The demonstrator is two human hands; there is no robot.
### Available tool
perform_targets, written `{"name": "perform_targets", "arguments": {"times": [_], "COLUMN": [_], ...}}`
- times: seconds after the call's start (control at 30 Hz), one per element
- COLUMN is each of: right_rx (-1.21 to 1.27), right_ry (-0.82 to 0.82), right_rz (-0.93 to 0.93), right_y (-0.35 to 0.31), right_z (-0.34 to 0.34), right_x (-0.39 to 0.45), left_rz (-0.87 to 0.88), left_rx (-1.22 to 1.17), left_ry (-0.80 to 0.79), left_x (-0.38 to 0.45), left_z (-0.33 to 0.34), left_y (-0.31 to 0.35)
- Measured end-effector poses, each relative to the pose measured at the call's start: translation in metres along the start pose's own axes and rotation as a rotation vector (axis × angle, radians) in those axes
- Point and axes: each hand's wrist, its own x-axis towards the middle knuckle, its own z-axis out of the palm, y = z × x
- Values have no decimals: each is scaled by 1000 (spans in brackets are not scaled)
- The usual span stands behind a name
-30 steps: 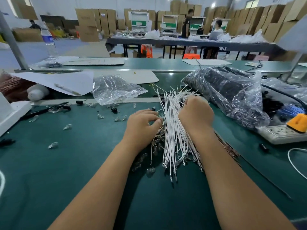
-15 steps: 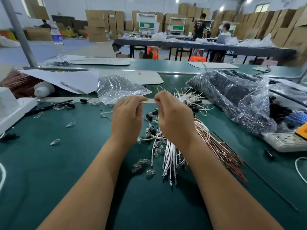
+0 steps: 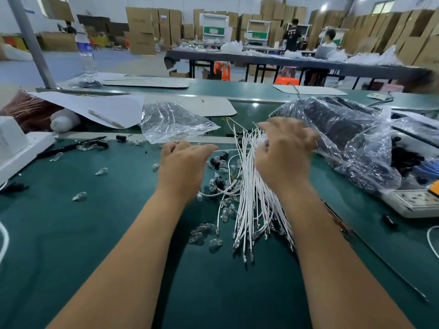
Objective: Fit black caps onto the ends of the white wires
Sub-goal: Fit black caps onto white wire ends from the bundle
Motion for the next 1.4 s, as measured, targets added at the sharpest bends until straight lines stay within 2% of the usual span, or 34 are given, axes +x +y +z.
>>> {"name": "perform_targets", "arguments": {"times": [0.1,0.17,0.23,0.4,0.5,0.67,0.87,0.97,1.03,1.13,1.3,1.4], "right_rx": [86,173,200,43,114,208,244,284,318,401,445,426], "right_ry": [-180,-256,-266,-222,-227,-175,-129,-104,-69,-24,-15,-14], "right_rz": [-273,-298,-236,74,145,103,93,84,74,81,39,1], "right_y": [-24,-27,-24,-5,-4,-18,-24,-27,-31,-37,-45,-44], "right_z": [9,14,18,26,28,30,30,30,30,29,27,27], "right_x": [-9,-12,-12,-9,-8,-14,-18,-20,-20,-20,-23,-24], "left_rz": [32,2,-31,-126,-157,-149,-207,-235,-264,-385,-662,-838], "left_rx": [-12,-53,-129,-284,-250,-239,-335,-318,-361,-647,-1099,-1388], "left_ry": [-11,-29,-26,27,-92,-467,-553,-528,-416,-178,-160,-53], "left_x": [1,1,2,1,0,-4,-2,-2,-1,2,5,7], "left_z": [1,1,0,-3,-1,-3,-2,3,4,0,-1,-1], "left_y": [0,-3,-7,-12,-10,4,3,3,5,6,2,-2]}}
